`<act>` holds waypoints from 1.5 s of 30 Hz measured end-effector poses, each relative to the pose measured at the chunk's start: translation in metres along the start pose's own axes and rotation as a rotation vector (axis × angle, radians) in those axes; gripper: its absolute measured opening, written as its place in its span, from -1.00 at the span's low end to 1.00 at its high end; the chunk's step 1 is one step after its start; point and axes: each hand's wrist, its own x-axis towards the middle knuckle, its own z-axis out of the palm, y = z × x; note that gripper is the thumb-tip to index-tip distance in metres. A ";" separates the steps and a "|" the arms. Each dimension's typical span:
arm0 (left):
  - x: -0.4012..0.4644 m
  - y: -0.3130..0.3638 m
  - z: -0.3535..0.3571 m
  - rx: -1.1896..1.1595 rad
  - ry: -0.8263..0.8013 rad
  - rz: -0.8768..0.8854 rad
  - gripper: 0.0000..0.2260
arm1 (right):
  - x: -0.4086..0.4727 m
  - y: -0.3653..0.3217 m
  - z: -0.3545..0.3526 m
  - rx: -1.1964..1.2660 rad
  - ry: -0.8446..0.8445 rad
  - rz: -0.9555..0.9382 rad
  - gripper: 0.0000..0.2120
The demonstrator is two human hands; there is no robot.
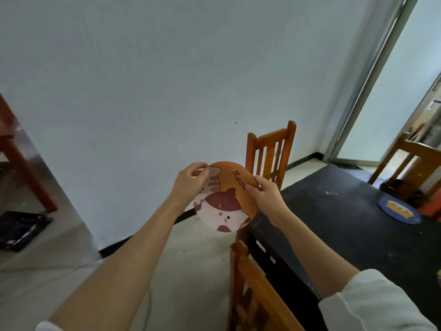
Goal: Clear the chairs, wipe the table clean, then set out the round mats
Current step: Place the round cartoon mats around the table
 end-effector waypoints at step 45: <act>0.365 -0.138 0.347 0.616 -1.132 0.283 -0.58 | 0.284 0.254 -0.117 0.439 1.103 0.747 -0.83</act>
